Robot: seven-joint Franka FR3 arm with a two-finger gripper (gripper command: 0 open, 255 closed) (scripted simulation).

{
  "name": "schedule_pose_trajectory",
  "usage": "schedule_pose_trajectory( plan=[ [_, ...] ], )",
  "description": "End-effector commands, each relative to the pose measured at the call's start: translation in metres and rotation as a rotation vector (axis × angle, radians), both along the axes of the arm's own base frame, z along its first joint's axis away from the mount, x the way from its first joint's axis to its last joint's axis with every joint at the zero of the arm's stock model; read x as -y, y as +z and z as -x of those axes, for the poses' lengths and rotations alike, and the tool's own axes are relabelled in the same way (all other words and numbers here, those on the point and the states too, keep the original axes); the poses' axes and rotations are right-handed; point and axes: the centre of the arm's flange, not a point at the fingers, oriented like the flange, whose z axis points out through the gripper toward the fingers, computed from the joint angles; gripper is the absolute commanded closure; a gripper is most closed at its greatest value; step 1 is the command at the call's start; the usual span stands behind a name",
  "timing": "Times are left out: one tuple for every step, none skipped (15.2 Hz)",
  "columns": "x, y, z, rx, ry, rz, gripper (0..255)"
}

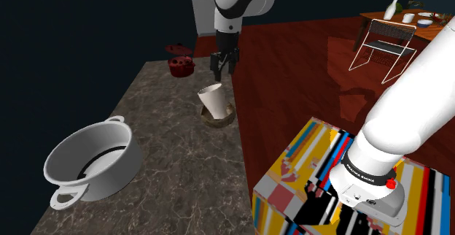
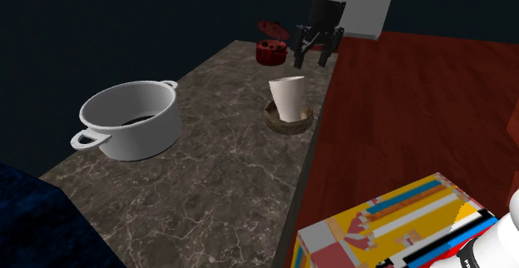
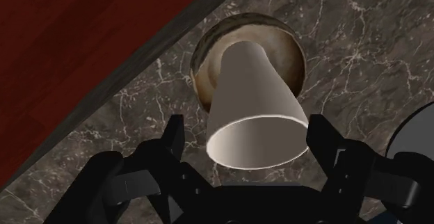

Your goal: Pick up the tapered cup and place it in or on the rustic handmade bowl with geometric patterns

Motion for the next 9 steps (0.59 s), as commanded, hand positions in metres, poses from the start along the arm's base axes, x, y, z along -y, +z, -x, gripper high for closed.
schedule_pose_trajectory(
  plan=[
    [0.000,0.000,0.000,0.000,0.000,0.000,0],
    [0.000,0.000,0.000,0.000,0.000,0.000,0],
    [0.002,0.013,0.000,0.000,0.000,0.000,0],
    [0.004,0.026,0.001,0.000,0.000,0.000,0],
    [0.006,0.039,0.001,0.000,0.000,0.000,0],
    [0.008,0.049,0.001,0.000,0.000,0.000,0],
    [0.008,0.049,0.001,0.000,0.000,0.000,0],
    [0.008,0.049,0.001,0.000,0.000,0.000,0],
    [0.008,0.049,0.001,0.000,0.000,0.000,0]
  ],
)
